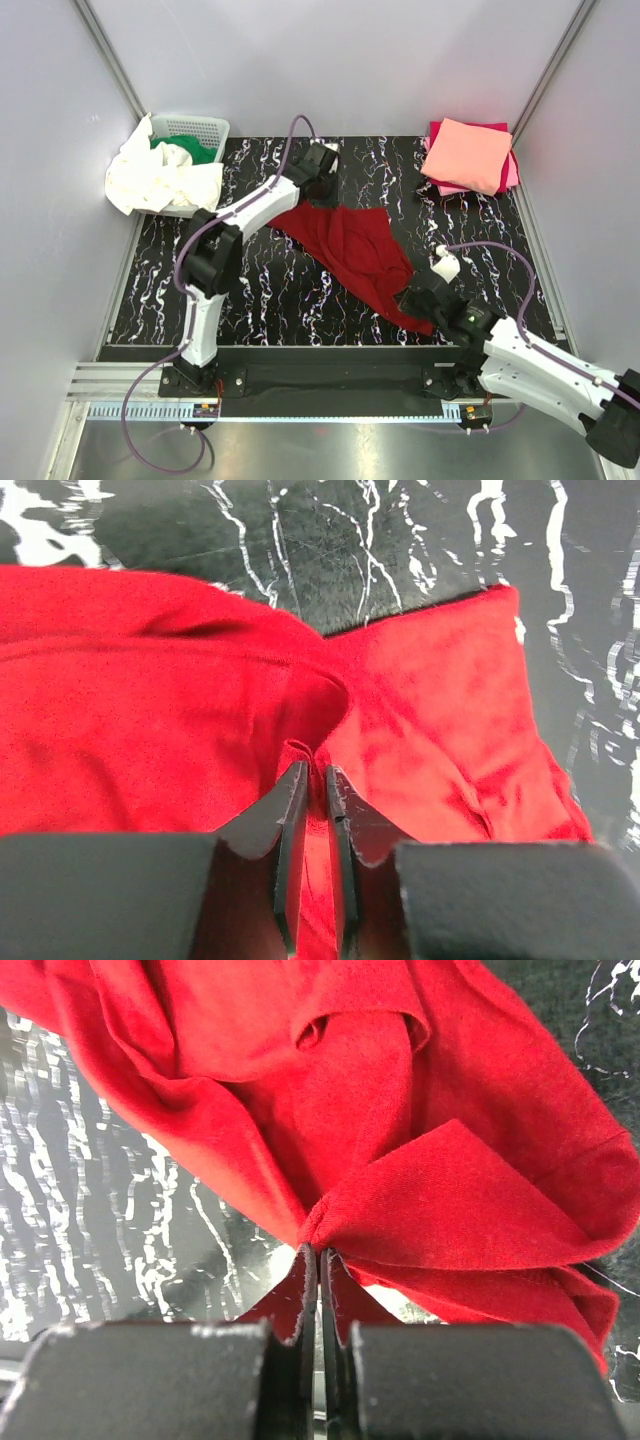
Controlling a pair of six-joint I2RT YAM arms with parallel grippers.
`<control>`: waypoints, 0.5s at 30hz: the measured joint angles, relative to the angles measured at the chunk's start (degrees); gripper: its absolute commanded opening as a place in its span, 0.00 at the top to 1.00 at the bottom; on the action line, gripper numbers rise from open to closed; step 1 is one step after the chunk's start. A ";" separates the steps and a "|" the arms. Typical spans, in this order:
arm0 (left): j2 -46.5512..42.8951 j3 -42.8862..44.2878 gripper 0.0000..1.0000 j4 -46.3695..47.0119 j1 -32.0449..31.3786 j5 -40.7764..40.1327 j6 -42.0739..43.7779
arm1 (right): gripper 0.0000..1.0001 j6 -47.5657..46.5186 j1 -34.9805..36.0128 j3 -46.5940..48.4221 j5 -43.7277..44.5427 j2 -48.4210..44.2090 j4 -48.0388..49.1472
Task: Fold and stack the t-shirts
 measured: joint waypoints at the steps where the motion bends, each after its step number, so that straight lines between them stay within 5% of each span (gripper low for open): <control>1: -1.36 -0.02 0.92 -1.05 0.00 -0.44 0.00 | 1.00 0.02 0.00 0.00 0.07 -1.03 -0.39; 3: -5.49 -0.59 1.00 -2.36 0.11 -1.44 -0.04 | 1.00 0.13 0.00 0.04 0.35 -3.82 -1.70; 8: -18.29 -1.84 1.00 -6.91 0.74 -3.78 0.46 | 1.00 -0.33 0.00 5.81 3.41 -11.54 -11.34; 15: -34.73 0.92 1.00 -18.36 2.97 -7.56 2.08 | 1.00 -6.58 -0.02 35.19 12.46 -13.49 -23.87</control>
